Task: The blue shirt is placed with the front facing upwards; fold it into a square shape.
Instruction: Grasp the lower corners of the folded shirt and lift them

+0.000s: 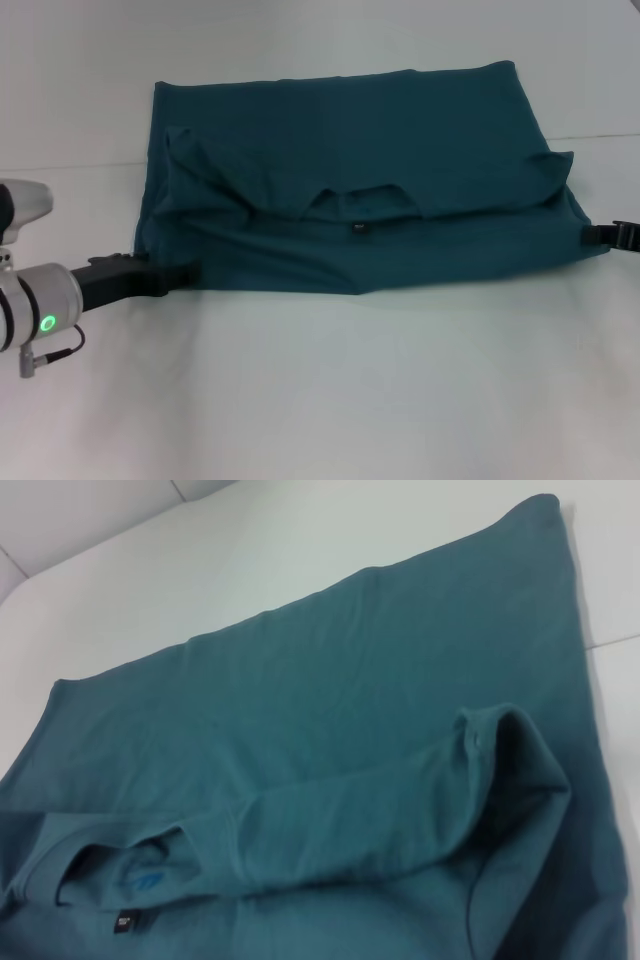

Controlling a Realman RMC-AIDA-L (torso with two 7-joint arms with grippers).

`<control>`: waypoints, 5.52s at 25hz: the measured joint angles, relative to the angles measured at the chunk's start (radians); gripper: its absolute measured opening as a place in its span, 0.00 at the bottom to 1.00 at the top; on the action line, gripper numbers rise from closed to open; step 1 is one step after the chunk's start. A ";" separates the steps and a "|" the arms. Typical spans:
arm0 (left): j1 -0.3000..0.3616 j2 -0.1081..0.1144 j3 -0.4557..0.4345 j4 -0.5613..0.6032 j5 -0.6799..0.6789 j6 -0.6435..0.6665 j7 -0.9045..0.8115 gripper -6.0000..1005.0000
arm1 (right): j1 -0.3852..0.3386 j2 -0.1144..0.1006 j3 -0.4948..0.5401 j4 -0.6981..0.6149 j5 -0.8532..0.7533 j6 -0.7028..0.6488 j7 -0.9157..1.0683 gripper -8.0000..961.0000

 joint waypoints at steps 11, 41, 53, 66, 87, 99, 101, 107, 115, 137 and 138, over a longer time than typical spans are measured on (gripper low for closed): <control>0.004 0.001 0.009 0.018 0.004 -0.004 -0.002 0.90 | 0.001 0.002 0.000 0.000 0.001 0.007 -0.005 0.03; -0.001 0.002 0.009 0.024 0.076 -0.053 -0.033 0.56 | 0.001 0.008 0.000 0.001 0.001 0.012 -0.008 0.03; -0.009 0.002 0.012 0.018 0.102 -0.071 -0.040 0.10 | 0.003 0.009 0.000 0.001 0.001 0.012 -0.008 0.03; 0.019 0.003 0.011 0.076 0.124 -0.046 -0.084 0.01 | -0.007 0.003 0.002 0.000 0.001 0.011 -0.008 0.03; 0.125 0.002 -0.013 0.279 0.169 0.301 -0.143 0.01 | -0.103 0.003 0.103 -0.045 0.002 -0.221 -0.165 0.03; 0.181 0.004 -0.134 0.373 0.169 0.636 -0.131 0.01 | -0.249 0.005 0.186 -0.104 0.001 -0.451 -0.302 0.03; 0.189 0.004 -0.142 0.383 0.169 0.680 -0.127 0.01 | -0.267 0.003 0.190 -0.104 -0.001 -0.483 -0.330 0.03; 0.221 0.005 -0.203 0.413 0.170 0.829 -0.107 0.01 | -0.328 0.000 0.191 -0.117 -0.005 -0.563 -0.395 0.03; 0.263 0.006 -0.271 0.431 0.206 0.975 -0.073 0.01 | -0.385 0.001 0.230 -0.128 -0.007 -0.611 -0.438 0.03; 0.306 0.002 -0.316 0.419 0.281 1.052 -0.014 0.01 | -0.429 0.004 0.262 -0.129 -0.033 -0.655 -0.465 0.02; 0.306 0.002 -0.316 0.419 0.281 1.052 -0.014 0.01 | -0.429 0.006 0.265 -0.129 -0.033 -0.655 -0.468 0.02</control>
